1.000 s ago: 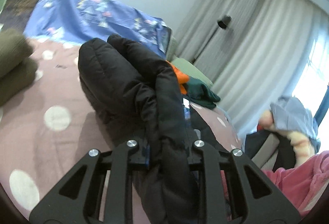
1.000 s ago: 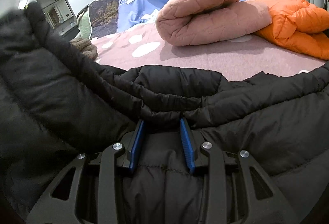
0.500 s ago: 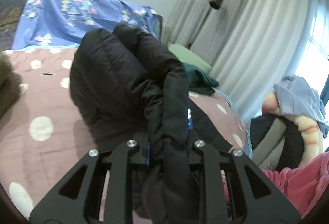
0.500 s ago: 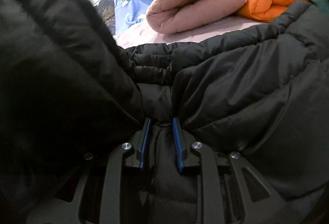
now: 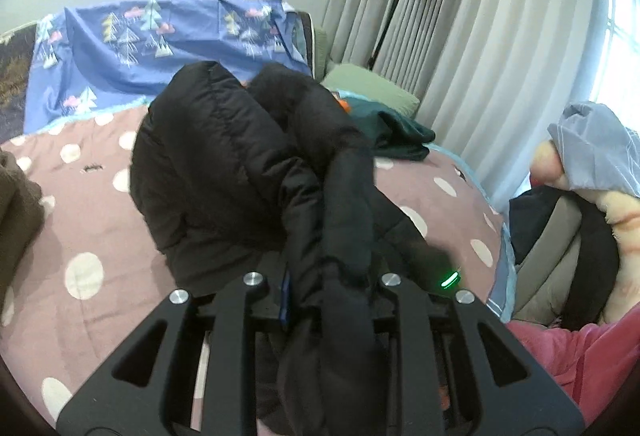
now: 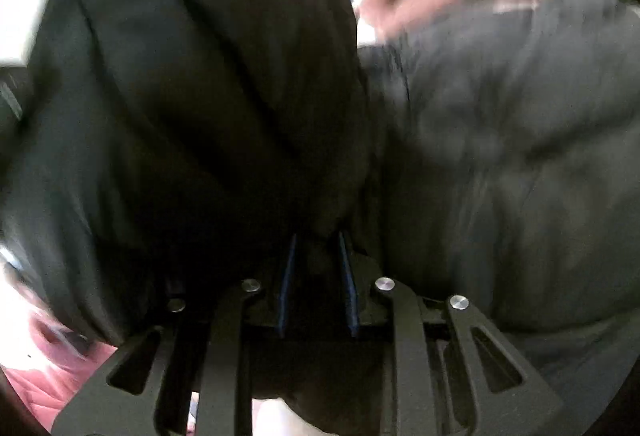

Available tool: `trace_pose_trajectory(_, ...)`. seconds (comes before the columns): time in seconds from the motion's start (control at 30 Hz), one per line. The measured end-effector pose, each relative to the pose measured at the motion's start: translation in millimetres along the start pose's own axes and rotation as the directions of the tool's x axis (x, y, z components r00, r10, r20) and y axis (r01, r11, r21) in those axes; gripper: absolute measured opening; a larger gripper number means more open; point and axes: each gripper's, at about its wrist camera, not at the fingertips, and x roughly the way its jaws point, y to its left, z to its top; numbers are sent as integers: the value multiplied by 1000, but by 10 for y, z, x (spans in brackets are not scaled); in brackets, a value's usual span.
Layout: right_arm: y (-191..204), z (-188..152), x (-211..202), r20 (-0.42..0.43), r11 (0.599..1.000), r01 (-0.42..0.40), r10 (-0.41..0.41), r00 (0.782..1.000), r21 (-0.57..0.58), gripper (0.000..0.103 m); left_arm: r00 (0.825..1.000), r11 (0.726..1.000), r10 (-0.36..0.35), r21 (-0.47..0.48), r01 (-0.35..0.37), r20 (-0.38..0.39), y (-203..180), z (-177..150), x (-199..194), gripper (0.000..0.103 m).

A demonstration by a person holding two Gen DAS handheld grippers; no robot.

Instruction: Fold large clothes

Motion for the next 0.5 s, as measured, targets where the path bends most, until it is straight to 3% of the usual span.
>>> trace_pose_trajectory(0.1,-176,25,110,-19,996,-52,53,998,73,7,996,999,21,48,-17,-82,-150,-59,312,23)
trace_pose_trajectory(0.27,-40,-71,-235,14,1000,29,-29,999,7,11,994,993,-9,117,22,-112,-428,-48,493,25)
trace_pose_trajectory(0.4,-157,-158,-873,139,996,92,-93,986,14,13,993,990,-9,136,25,-117,-576,-48,575,26)
trace_pose_trajectory(0.5,-473,-81,-1435,258,990,91,-116,959,105,14,991,990,-34,134,52,-130,-685,-44,733,31)
